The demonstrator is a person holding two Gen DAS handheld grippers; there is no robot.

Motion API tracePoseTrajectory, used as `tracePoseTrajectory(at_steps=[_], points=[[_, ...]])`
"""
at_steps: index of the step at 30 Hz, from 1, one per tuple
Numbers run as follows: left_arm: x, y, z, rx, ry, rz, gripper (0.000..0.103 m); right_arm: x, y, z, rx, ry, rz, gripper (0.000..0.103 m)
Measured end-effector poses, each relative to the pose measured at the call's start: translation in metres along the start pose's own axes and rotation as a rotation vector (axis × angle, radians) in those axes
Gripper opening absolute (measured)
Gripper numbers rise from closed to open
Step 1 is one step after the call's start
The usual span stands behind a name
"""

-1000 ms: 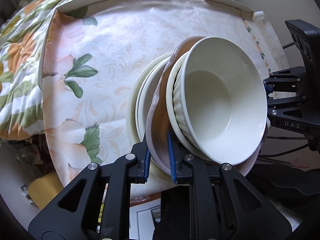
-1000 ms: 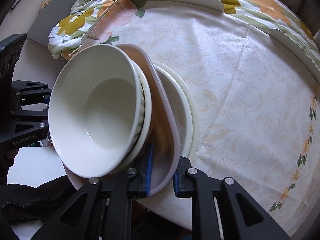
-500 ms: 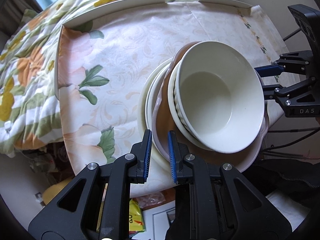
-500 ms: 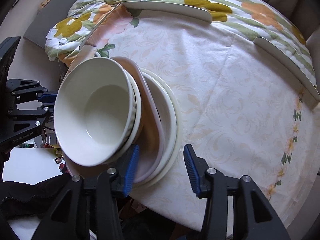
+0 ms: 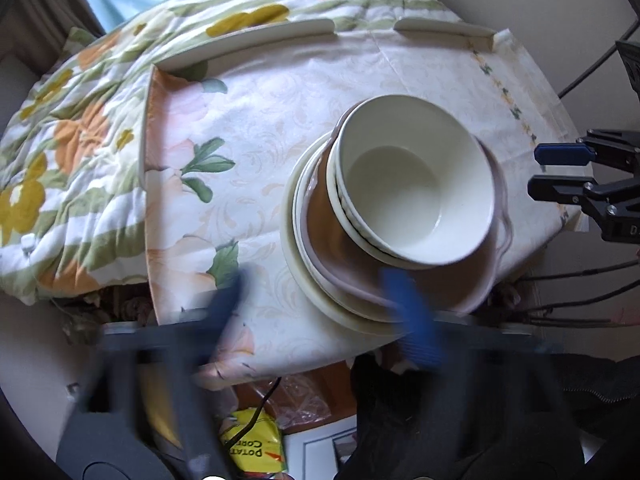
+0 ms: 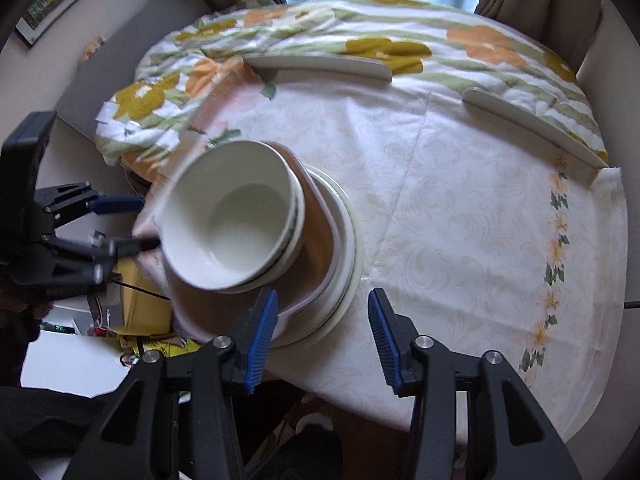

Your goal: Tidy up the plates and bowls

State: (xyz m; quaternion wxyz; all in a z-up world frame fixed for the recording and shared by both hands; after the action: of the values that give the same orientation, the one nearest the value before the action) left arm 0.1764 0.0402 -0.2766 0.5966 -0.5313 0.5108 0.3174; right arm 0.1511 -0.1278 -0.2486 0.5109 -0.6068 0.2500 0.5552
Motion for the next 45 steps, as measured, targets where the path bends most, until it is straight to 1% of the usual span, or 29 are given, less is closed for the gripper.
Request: tracePoseTrajectory(at_steps=[1, 2, 3, 6, 7, 9, 10, 13, 14, 16, 18, 20, 21, 23, 27, 30, 36, 45], points=[[-0.010, 0.003, -0.002, -0.021, -0.003, -0.036, 0.102, -0.008, 0.002, 0.002, 0.000, 0.006, -0.028, 0.069], [-0.018, 0.006, -0.004, -0.045, -0.005, -0.058, 0.102, -0.018, 0.006, 0.004, 0.002, 0.011, -0.066, 0.082], [-0.026, 0.010, -0.007, -0.064, -0.006, -0.077, 0.102, -0.027, 0.009, 0.006, 0.008, 0.015, -0.100, 0.084], [-0.055, 0.023, -0.020, -0.106, -0.042, -0.158, 0.102, -0.061, 0.022, 0.010, 0.044, 0.046, -0.211, 0.084], [-0.068, 0.028, -0.026, -0.115, -0.056, -0.198, 0.102, -0.074, 0.027, 0.012, 0.055, 0.062, -0.246, 0.084], [-0.096, 0.036, -0.039, -0.132, -0.092, -0.285, 0.102, -0.102, 0.039, 0.017, 0.062, 0.111, -0.312, 0.092], [-0.113, 0.040, -0.047, -0.145, -0.107, -0.335, 0.102, -0.119, 0.046, 0.022, 0.059, 0.141, -0.351, 0.098], [-0.174, 0.051, -0.070, -0.182, -0.139, -0.514, 0.102, -0.169, 0.062, 0.029, 0.080, 0.236, -0.479, 0.099], [-0.197, 0.057, -0.077, -0.195, -0.164, -0.585, 0.102, -0.181, 0.067, 0.030, 0.092, 0.258, -0.511, 0.099], [-0.234, 0.068, -0.092, -0.196, -0.196, -0.705, 0.102, -0.213, 0.079, 0.033, 0.129, 0.293, -0.589, 0.100], [-0.261, 0.074, -0.104, -0.178, -0.214, -0.794, 0.102, -0.237, 0.089, 0.037, 0.143, 0.313, -0.640, 0.101], [-0.280, 0.080, -0.117, -0.156, -0.234, -0.850, 0.102, -0.255, 0.096, 0.041, 0.144, 0.352, -0.679, 0.101], [-0.287, 0.084, -0.121, -0.153, -0.247, -0.869, 0.102, -0.263, 0.101, 0.043, 0.145, 0.371, -0.705, 0.101], [-0.296, 0.089, -0.129, -0.142, -0.235, -0.892, 0.102, -0.276, 0.108, 0.045, 0.157, 0.401, -0.739, 0.101], [-0.301, 0.099, -0.133, -0.172, -0.196, -0.891, 0.102, -0.286, 0.117, 0.049, 0.152, 0.440, -0.756, 0.101], [-0.304, 0.105, -0.132, -0.185, -0.167, -0.895, 0.102, -0.287, 0.124, 0.050, 0.156, 0.447, -0.757, 0.101], [-0.304, 0.111, -0.136, -0.178, -0.161, -0.903, 0.102, -0.287, 0.137, 0.052, 0.171, 0.448, -0.751, 0.101], [-0.306, 0.118, -0.140, -0.179, -0.145, -0.906, 0.102, -0.288, 0.142, 0.051, 0.175, 0.458, -0.751, 0.101]])
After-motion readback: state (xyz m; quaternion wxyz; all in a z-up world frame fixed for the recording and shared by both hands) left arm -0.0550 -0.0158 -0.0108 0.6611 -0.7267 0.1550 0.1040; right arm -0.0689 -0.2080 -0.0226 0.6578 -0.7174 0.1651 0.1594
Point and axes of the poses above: each gripper's, at about its wrist camera, not at the fingertips, and x roughly the way its jaws point, z to its left, y to its underside, the point moved 7 cm from there along x, roughly the way its jaws point, and after that the axes turned 5 degrees about -x, right-handed, at the moved point
